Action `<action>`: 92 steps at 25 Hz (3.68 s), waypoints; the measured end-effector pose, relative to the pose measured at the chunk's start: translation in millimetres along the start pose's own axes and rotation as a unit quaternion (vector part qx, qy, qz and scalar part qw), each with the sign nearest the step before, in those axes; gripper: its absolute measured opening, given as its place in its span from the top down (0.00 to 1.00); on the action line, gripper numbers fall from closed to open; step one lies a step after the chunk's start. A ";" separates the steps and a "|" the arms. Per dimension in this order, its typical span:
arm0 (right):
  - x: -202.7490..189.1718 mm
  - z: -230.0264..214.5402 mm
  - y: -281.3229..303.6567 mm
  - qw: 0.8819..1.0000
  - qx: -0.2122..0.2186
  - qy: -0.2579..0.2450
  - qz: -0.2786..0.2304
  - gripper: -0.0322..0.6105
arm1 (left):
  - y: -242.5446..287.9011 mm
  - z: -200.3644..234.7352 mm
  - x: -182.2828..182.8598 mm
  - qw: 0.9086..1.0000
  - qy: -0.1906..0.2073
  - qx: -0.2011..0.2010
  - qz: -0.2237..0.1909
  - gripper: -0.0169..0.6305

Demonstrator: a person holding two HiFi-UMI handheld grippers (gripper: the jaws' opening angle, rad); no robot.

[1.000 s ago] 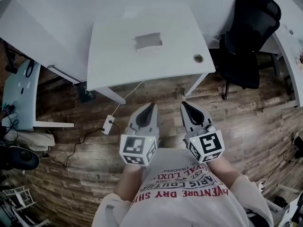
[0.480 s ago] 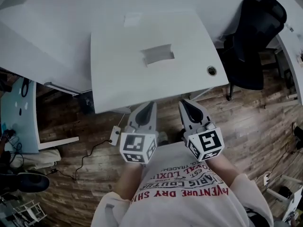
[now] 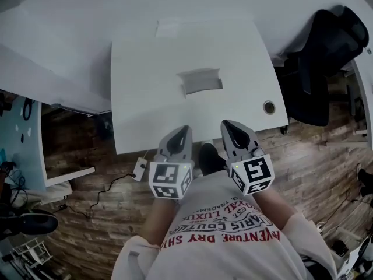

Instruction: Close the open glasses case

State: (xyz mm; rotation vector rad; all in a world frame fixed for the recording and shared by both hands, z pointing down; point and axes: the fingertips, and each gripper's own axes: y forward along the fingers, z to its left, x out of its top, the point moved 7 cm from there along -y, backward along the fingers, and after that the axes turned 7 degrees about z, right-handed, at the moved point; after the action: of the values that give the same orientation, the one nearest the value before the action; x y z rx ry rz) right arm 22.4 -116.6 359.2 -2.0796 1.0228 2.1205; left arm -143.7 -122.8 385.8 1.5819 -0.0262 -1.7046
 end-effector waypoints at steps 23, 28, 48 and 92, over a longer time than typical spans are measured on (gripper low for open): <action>-5.5 -125.3 177.6 0.991 0.054 -0.019 0.120 0.93 | 177.3 71.9 -19.3 0.983 -0.101 0.056 0.140 0.98; -5.9 -134.4 190.5 0.991 0.055 -0.016 0.121 0.93 | 193.6 75.6 -26.4 0.980 -0.110 0.062 0.151 0.98; -6.8 -160.5 240.5 0.986 0.049 -0.016 0.158 0.93 | 207.4 81.2 -29.0 0.978 -0.125 0.059 0.155 0.98; -44.9 -132.3 201.8 0.975 0.051 -0.010 0.214 0.93 | 188.2 79.7 -32.7 0.980 -0.083 0.053 0.173 0.98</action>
State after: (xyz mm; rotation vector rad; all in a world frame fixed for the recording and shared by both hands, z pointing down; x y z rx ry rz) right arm 59.2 -314.4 499.7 -1.9215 1.6680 2.1897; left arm -116.4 -272.3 526.4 1.4078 -0.4580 -1.5724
